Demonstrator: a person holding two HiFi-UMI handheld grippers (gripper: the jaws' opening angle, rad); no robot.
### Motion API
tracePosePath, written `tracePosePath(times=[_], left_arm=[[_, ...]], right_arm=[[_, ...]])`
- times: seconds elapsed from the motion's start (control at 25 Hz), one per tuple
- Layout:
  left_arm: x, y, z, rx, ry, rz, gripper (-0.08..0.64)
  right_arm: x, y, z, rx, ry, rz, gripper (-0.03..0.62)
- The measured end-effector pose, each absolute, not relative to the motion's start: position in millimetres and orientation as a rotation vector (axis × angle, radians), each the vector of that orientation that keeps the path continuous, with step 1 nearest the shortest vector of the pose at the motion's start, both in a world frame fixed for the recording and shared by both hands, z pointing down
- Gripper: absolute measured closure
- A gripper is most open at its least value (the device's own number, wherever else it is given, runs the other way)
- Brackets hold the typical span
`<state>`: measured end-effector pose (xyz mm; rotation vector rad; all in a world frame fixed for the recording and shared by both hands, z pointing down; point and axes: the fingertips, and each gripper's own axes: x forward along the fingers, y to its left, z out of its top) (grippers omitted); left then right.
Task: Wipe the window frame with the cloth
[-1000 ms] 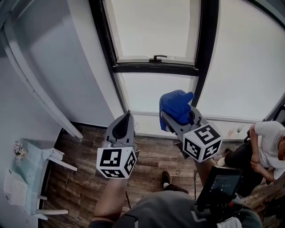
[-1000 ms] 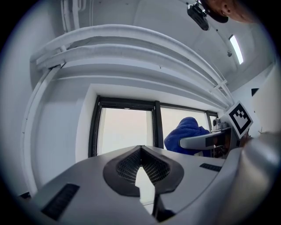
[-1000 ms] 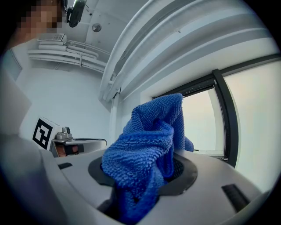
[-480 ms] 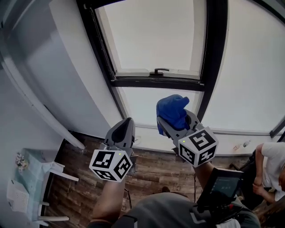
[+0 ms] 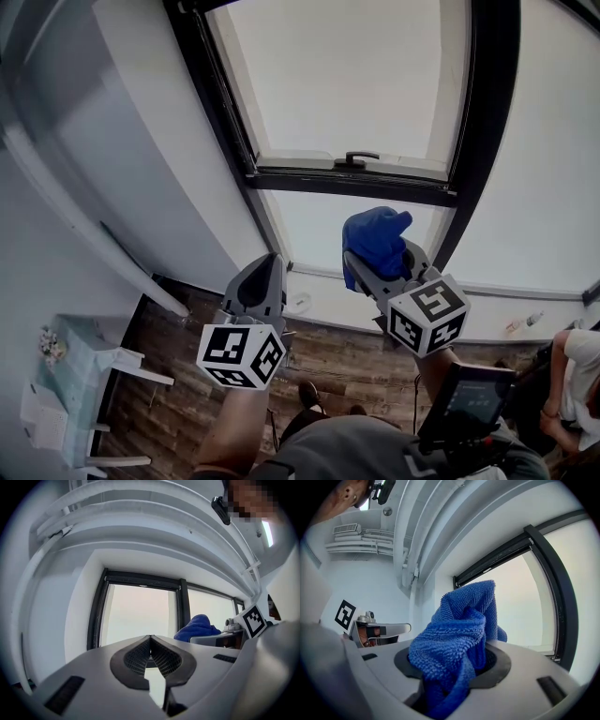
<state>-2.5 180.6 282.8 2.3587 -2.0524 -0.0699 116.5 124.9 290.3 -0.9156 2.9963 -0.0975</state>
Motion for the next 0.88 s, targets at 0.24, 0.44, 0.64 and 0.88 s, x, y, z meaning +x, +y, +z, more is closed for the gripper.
tracePosePath(times=[0.24,0.44,0.64,0.88], left_arm=[[-57.7,141.4,277.3,2.385,-2.061,-0.102,0.551],[-105.7,110.1,268.3,2.432,-2.052,-0.120,0.551],[-159.8,83.1,256.1,2.446,-2.054,-0.174,0.551],[-192.4,38.7,256.5,2.436,-2.059,-0.178,0.551]], right_arm=[[62.4,86.2,286.1,-0.957,2.981,-0.104,0.382],[5.6,54.0,271.5,-0.944,2.952,-0.105,0.382],[-46.5,32.3,267.0,-0.929,2.978,-0.116,0.381],[-72.0,-9.4,263.3,-0.967,2.969,-0.124,0.380]])
